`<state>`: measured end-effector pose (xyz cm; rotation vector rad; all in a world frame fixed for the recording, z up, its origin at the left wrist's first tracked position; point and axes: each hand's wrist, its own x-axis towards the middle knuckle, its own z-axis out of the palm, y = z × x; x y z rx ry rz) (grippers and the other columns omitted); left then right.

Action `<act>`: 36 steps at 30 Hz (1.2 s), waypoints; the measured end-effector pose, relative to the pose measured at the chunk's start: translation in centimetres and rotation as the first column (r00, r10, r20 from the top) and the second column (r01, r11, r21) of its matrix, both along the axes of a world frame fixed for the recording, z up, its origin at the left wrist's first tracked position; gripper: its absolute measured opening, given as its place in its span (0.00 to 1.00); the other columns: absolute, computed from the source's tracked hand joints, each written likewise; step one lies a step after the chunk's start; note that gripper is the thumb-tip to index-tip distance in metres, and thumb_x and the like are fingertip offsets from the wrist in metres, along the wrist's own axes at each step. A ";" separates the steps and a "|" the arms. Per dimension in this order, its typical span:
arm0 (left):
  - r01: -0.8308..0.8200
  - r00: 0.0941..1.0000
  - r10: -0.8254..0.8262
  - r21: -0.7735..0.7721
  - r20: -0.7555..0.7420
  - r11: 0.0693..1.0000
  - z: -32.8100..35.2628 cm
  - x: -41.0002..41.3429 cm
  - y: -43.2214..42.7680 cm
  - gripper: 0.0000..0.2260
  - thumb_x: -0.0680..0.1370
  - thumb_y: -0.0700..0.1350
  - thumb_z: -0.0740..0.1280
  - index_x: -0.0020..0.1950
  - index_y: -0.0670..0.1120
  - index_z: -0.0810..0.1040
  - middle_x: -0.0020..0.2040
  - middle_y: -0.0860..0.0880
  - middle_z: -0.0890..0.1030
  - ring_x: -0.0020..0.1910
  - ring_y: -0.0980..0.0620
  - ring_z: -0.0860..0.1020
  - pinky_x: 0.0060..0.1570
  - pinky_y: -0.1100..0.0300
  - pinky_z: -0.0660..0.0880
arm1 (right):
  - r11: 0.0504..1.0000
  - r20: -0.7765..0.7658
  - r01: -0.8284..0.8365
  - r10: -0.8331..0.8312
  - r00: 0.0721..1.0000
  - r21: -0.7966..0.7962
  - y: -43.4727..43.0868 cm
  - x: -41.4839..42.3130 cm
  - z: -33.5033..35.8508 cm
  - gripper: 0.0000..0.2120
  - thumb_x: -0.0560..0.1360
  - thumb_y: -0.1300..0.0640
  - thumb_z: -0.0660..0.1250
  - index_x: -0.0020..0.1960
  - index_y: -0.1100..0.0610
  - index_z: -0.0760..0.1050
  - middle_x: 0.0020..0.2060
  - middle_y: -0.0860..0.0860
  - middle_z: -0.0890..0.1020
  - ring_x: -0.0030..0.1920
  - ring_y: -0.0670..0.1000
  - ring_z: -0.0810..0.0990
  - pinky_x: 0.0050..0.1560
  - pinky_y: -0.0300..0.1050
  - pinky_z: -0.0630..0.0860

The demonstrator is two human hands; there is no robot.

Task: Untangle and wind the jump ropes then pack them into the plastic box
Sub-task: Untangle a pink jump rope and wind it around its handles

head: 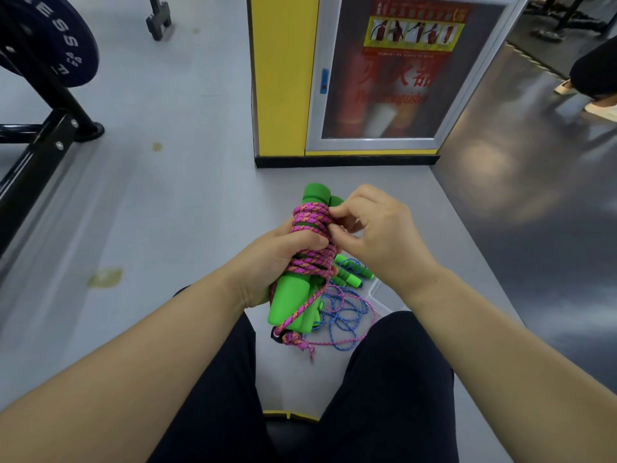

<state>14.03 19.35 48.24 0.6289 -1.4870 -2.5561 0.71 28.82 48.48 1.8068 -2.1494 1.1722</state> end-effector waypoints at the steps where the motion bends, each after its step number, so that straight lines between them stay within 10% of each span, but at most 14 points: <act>1: -0.001 1.000 0.001 -0.005 -0.001 1.000 0.0 0.0 0.1 0.13 0.73 0.36 0.64 0.55 0.47 0.75 0.41 0.42 0.82 0.37 0.45 0.81 0.38 0.55 0.80 | 1.000 -0.005 0.011 -0.011 1.000 0.009 0.0 0.1 0.0 0.07 0.69 0.60 0.68 0.44 0.63 0.80 0.38 0.54 0.77 0.35 0.49 0.77 0.37 0.51 0.79; 17: -0.088 0.994 0.092 -0.064 0.059 0.994 0.5 -0.6 0.3 0.08 0.76 0.36 0.62 0.52 0.45 0.75 0.38 0.42 0.78 0.33 0.46 0.77 0.36 0.55 0.78 | 0.993 -0.161 0.120 -0.121 0.979 -0.017 -1.1 0.9 -0.4 0.11 0.71 0.61 0.59 0.44 0.65 0.79 0.37 0.58 0.78 0.38 0.56 0.77 0.40 0.41 0.70; 25: -0.145 0.976 0.175 -0.214 0.128 0.966 0.0 -1.1 0.4 0.09 0.75 0.35 0.63 0.53 0.43 0.75 0.43 0.39 0.77 0.37 0.44 0.76 0.35 0.56 0.76 | 0.972 -0.007 0.138 -0.140 0.990 0.190 -1.0 -0.1 0.2 0.10 0.71 0.56 0.64 0.44 0.59 0.82 0.42 0.51 0.76 0.47 0.52 0.66 0.44 0.35 0.56; 29: -0.154 0.972 0.183 -0.190 0.145 0.970 -0.2 -1.4 0.4 0.14 0.72 0.37 0.65 0.57 0.43 0.74 0.46 0.38 0.77 0.40 0.43 0.75 0.36 0.55 0.76 | 0.929 0.120 0.057 -0.108 0.987 0.366 -1.2 -0.5 0.7 0.08 0.74 0.58 0.65 0.50 0.56 0.81 0.44 0.47 0.72 0.49 0.50 0.69 0.48 0.41 0.63; 36: -0.195 0.963 0.242 -0.310 0.120 0.930 0.4 -2.1 0.2 0.07 0.75 0.37 0.64 0.50 0.46 0.73 0.38 0.44 0.75 0.33 0.48 0.74 0.31 0.58 0.75 | 0.943 0.157 0.238 -0.278 0.948 0.231 -1.6 1.1 0.1 0.08 0.73 0.60 0.63 0.49 0.56 0.79 0.44 0.54 0.78 0.45 0.52 0.75 0.45 0.47 0.72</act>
